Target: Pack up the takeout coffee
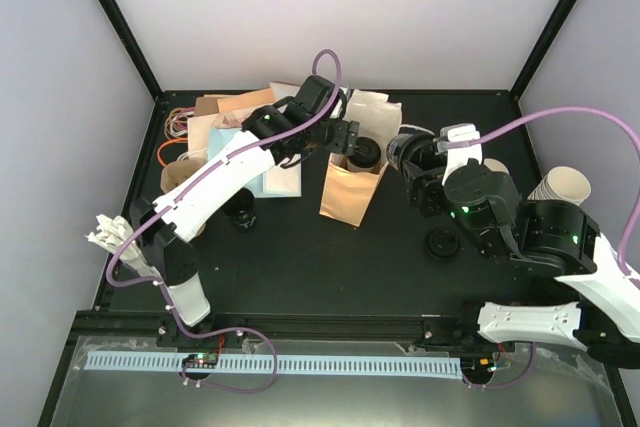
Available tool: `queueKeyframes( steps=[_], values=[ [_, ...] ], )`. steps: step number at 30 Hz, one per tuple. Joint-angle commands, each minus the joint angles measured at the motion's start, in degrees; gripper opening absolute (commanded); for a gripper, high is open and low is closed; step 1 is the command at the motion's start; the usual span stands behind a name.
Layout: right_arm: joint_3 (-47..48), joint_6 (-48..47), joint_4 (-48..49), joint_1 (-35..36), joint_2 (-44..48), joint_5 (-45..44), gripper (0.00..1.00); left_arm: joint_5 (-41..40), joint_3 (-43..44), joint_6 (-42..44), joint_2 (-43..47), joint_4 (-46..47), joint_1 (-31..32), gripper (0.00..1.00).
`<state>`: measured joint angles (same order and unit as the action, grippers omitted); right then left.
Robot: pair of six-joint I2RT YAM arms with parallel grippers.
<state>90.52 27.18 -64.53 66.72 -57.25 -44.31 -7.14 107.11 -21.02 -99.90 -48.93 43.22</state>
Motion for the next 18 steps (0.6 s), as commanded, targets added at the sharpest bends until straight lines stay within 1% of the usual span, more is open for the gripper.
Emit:
queueKeyframes(
  steps=[1, 5, 12, 15, 18],
  values=[
    [-0.23, -0.67, 0.17, -0.28, 1.37, -3.67, 0.76, -7.87, 1.72, 0.69, -0.43, -7.27, -0.06, 0.85],
    [-1.09, -0.44, 0.19, -0.28, 2.26, -4.2, 0.76, -7.1, -0.51, 1.31, -0.31, -4.33, -0.07, 0.85],
    [-3.26, 0.19, 0.29, -0.28, 3.07, -3.99, 0.75, -8.55, 1.35, 1.31, -1.32, -6.23, -0.28, 0.81],
    [-4.17, 0.03, 0.94, -0.32, 3.45, -4.13, 0.75, -6.43, 1.95, 1.15, 0.64, -6.4, -0.33, 0.83],
    [-4.66, -0.62, 1.97, -0.35, 3.48, -3.86, 0.75, -3.17, -1.47, 1.27, 4.15, -2.37, -0.51, 0.87]
  ],
)
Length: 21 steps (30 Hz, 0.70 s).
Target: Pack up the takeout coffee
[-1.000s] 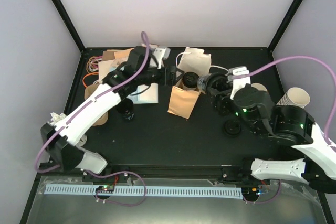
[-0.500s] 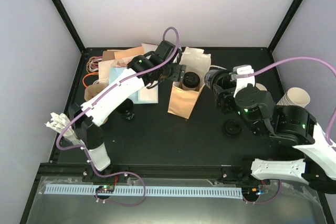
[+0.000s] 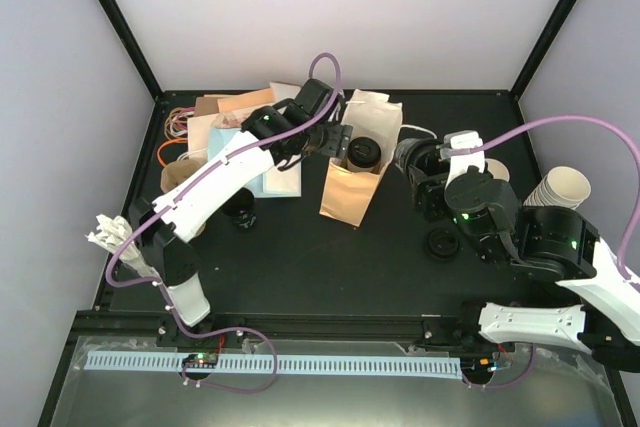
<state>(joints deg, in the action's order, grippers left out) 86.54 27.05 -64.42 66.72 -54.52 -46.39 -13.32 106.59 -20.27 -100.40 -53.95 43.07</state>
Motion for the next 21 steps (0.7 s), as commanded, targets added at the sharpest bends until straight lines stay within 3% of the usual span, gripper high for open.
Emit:
queueKeyframes(
  steps=[1, 9, 19, 21],
  values=[
    [-0.75, -0.69, 2.01, -0.36, 0.66, -1.7, 0.75, 4.23, -1.96, 0.49, 5.5, 3.77, -0.64, 0.87],
    [-0.89, -0.19, 1.95, -0.39, 0.27, -1.12, 0.75, 9.58, 1.47, 3.44, 1.19, 1.84, -1.62, 0.78],
    [-0.32, -0.61, 1.57, -0.41, -0.05, -1.07, 0.74, 5.28, 7.57, 5.9, -3.64, -4.11, -1.56, 0.48],
    [0.43, -0.85, 1.35, -0.42, -0.71, -1.07, 0.74, 4.85, 7.58, 6.31, -3.83, -4.75, -1.58, 0.38]
  ],
)
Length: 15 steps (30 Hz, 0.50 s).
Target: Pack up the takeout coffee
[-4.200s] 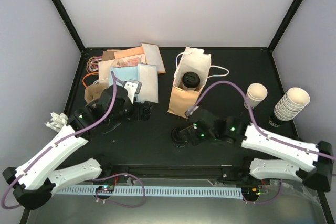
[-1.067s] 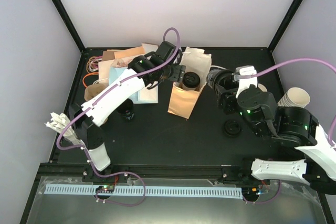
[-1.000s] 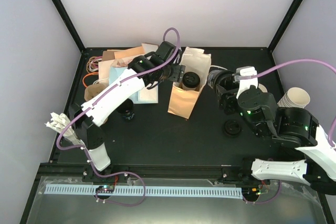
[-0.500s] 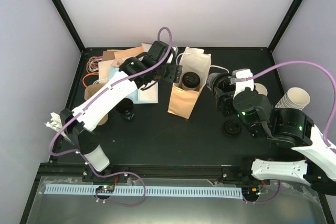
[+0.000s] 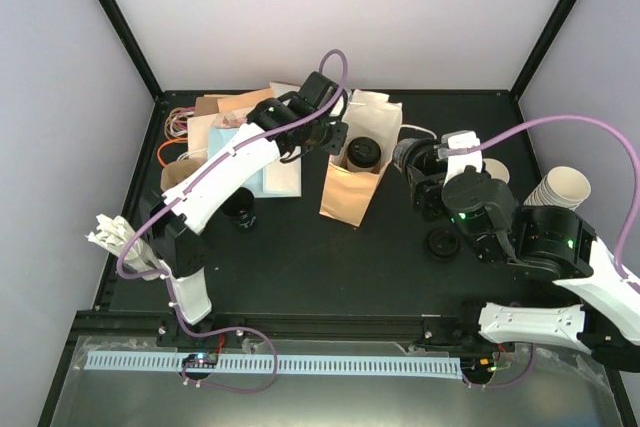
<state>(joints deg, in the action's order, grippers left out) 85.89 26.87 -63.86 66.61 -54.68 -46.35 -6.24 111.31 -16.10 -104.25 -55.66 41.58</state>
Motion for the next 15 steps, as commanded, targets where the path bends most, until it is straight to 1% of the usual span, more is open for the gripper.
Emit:
queueKeyframes(
  steps=[1, 4, 5, 6, 10, 15],
  values=[
    [1.45, -0.87, 0.72, -0.34, -0.87, -1.07, 0.74, -2.14, 2.86, 2.4, 0.01, -3.24, -0.07, 0.33],
    [1.86, -1.12, 0.88, -0.34, -1.46, -1.11, 0.74, -1.49, 2.99, 2.92, 0.09, -4.06, -0.08, 0.11],
    [1.75, -1.24, 1.14, -0.38, -1.62, -1.11, 0.74, -1.29, 3.14, 2.93, 0.22, -4.47, -0.1, 0.05],
    [1.74, -1.29, 1.23, -0.39, -1.72, -1.11, 0.74, -1.01, 3.32, 3.01, 0.37, -4.99, -0.1, 0.02],
    [1.95, -1.72, 1.33, -0.34, -2.15, 0.96, 0.74, 0.51, 3.13, 3.29, 2.07, -6.78, -0.1, 0.01],
    [3.79, -2.97, 0.76, -0.38, -2.79, 2.79, 0.73, 6.1, 0.53, 3.96, 5.94, -7.36, -0.1, 0.02]
  ],
)
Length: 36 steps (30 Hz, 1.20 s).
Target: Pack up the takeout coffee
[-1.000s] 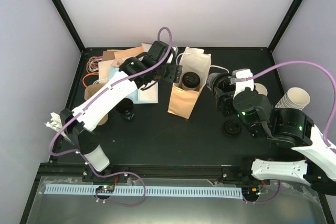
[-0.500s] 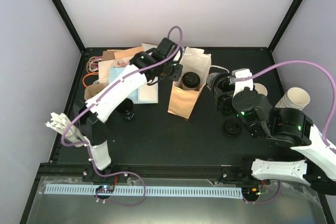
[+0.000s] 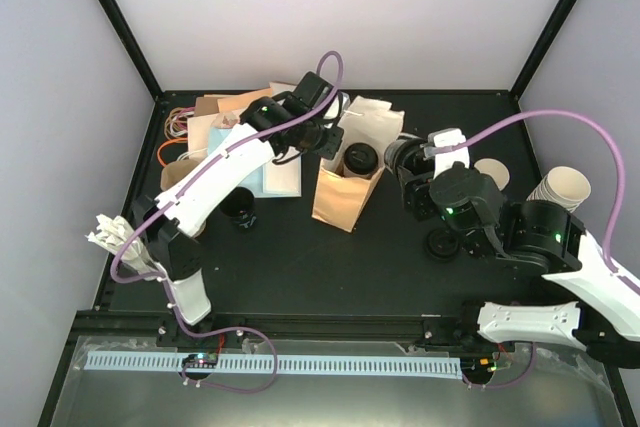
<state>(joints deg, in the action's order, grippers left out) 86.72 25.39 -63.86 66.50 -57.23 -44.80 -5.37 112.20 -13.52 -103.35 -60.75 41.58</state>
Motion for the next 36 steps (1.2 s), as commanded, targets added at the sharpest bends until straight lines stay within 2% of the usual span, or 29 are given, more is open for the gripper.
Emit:
queueKeyframes(
  steps=[1, 9, 14, 19, 27, 36],
  values=[
    [3.69, -1.87, 0.43, -0.24, -0.52, 2.26, 0.73, 6.58, -1.15, 1.52, 5.99, -2.07, -0.1, 0.01],
    [9.66, -3.78, -2.9, -0.21, -3.9, 12.06, 0.73, 13.78, -9.84, 5.32, 14.5, -1.3, -0.1, 0.02],
    [8.99, -5.78, -3.48, -0.29, -6.07, 17.96, 0.7, 21.31, -14.7, 9.14, 18.39, -0.64, -0.03, 0.02],
    [5.29, -7.44, -2.36, -0.23, -7.69, 22.19, 0.7, 22.36, -19.74, 11.68, 22.37, 2.5, 0.03, 0.02],
    [-1.76, -7.47, -1.56, -0.19, -9.28, 26.41, 0.69, 23.87, -21.27, 13.9, 23.11, 3.01, 0.49, 0.01],
    [-5.4, -6.99, 0.95, -0.14, -9.2, 31.69, 0.69, 19.91, -23.61, 17.01, 23.89, 5.78, 3.77, 0.02]
  ],
)
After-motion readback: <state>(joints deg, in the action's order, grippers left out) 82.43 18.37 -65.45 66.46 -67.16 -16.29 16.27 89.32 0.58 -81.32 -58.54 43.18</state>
